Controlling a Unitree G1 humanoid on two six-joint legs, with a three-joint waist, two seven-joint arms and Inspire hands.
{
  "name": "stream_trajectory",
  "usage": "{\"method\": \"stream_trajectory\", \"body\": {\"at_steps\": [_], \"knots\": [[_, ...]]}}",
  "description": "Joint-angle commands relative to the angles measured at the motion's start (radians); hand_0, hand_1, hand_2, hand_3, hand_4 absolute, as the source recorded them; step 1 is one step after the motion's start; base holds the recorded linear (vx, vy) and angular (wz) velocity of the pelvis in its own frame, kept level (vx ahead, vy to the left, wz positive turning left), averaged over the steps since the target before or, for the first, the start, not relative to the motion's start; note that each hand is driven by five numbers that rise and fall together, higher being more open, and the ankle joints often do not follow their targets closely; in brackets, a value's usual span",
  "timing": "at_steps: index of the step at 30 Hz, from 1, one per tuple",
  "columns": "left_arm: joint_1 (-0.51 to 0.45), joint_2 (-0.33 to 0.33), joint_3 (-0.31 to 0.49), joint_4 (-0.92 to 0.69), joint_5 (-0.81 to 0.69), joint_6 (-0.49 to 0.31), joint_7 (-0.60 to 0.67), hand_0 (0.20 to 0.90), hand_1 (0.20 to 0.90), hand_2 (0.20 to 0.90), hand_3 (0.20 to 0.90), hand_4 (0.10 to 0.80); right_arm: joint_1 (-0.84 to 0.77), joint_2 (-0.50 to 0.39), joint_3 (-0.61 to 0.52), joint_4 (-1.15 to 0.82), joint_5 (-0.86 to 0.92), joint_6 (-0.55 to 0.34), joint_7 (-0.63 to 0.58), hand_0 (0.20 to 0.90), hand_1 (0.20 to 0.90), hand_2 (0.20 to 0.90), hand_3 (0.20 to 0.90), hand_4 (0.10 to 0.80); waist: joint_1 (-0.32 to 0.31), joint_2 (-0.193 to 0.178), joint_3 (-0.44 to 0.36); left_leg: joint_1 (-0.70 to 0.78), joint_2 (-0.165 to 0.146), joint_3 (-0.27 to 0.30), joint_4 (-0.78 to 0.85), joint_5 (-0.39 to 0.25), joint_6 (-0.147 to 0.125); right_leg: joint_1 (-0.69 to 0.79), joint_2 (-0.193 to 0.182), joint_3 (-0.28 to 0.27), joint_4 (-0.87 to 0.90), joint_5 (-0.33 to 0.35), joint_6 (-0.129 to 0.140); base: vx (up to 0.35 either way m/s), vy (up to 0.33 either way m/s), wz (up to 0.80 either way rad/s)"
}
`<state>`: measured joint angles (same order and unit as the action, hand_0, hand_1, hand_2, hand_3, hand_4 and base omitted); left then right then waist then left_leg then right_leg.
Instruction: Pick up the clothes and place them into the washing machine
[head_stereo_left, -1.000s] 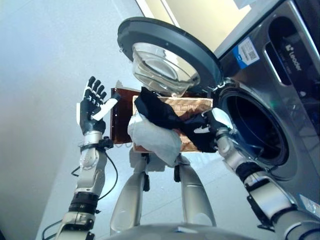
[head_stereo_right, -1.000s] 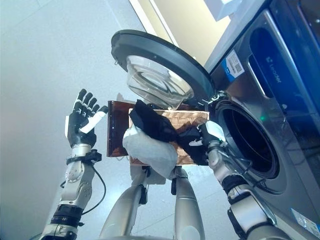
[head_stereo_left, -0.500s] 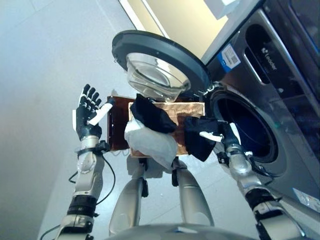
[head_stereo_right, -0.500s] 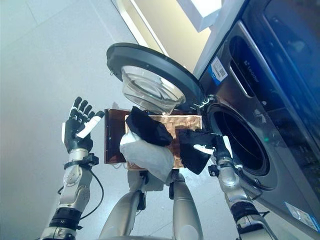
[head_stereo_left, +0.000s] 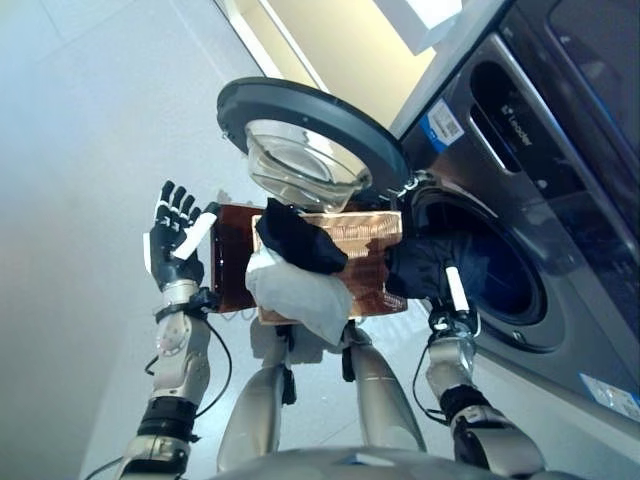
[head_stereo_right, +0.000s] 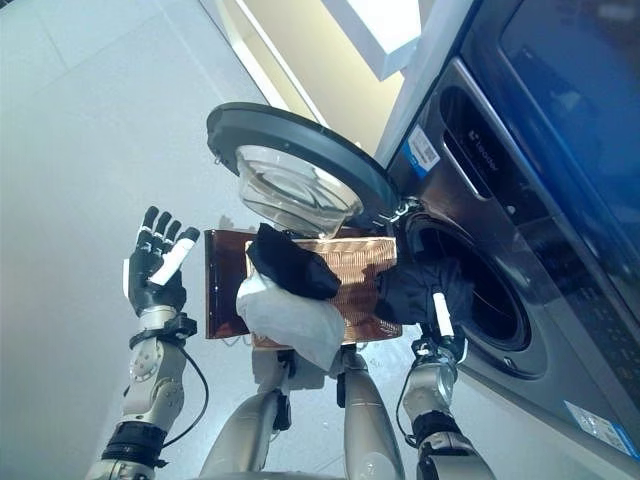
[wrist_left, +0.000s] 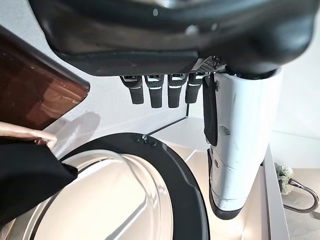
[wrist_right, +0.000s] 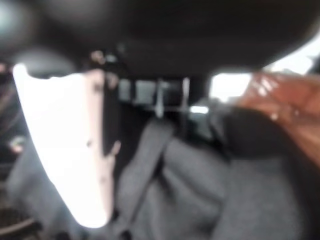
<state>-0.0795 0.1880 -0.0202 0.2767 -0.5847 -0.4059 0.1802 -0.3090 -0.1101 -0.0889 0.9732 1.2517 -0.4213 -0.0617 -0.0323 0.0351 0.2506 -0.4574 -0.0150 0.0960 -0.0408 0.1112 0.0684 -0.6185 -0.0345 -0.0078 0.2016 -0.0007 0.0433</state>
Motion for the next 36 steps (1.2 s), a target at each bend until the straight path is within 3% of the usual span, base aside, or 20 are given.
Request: {"method": "stream_trajectory", "body": {"at_steps": [1,14,24,29,36], "knots": [[-0.015,0.005,0.017,-0.069,-0.011,-0.128,0.006,0.900,0.900,0.900,0.900,0.800,-0.007,0.015,-0.047,-0.023,0.132,-0.113,0.057,0.200,0.200,0.200,0.200,0.300,0.014,0.008,-0.050,0.001,-0.050,-0.003,0.012,-0.088,-0.040,0.064,-0.019,-0.037,-0.160,0.090,-0.003,0.000,0.000,0.00],[-0.024,0.011,-0.016,-0.082,-0.037,-0.142,0.014,0.900,0.900,0.900,0.900,0.800,-0.124,0.007,-0.159,0.026,0.263,-0.217,0.005,0.200,0.200,0.200,0.200,0.300,0.027,0.041,-0.045,-0.032,-0.058,0.005,0.013,-0.081,-0.040,0.028,-0.022,-0.030,-0.154,0.093,-0.007,0.000,0.000,0.00],[-0.002,0.040,-0.032,-0.104,-0.052,-0.132,-0.007,0.900,0.900,0.900,0.900,0.800,-0.257,-0.137,-0.304,0.100,0.292,-0.297,-0.109,0.200,0.200,0.200,0.200,0.300,0.052,0.076,-0.057,-0.050,-0.061,0.003,-0.001,-0.072,-0.042,0.001,-0.025,-0.026,-0.151,0.092,-0.008,0.000,0.000,0.00],[0.012,0.060,-0.014,-0.126,-0.044,-0.129,-0.020,0.900,0.900,0.900,0.900,0.800,-0.284,-0.254,-0.380,0.109,0.284,-0.308,-0.136,0.200,0.200,0.200,0.200,0.300,0.057,0.093,-0.066,-0.060,-0.064,0.001,-0.013,-0.068,-0.044,-0.018,-0.025,-0.025,-0.150,0.090,-0.007,0.000,0.000,0.00],[0.026,0.069,-0.019,-0.167,-0.077,-0.138,-0.048,0.900,0.900,0.900,0.900,0.800,-0.351,-0.350,-0.374,0.069,0.241,-0.329,-0.175,0.200,0.200,0.200,0.200,0.300,0.070,0.116,-0.068,-0.077,-0.066,0.007,-0.036,-0.056,-0.045,-0.052,-0.023,-0.016,-0.147,0.094,-0.007,0.001,-0.005,-0.01]]}}
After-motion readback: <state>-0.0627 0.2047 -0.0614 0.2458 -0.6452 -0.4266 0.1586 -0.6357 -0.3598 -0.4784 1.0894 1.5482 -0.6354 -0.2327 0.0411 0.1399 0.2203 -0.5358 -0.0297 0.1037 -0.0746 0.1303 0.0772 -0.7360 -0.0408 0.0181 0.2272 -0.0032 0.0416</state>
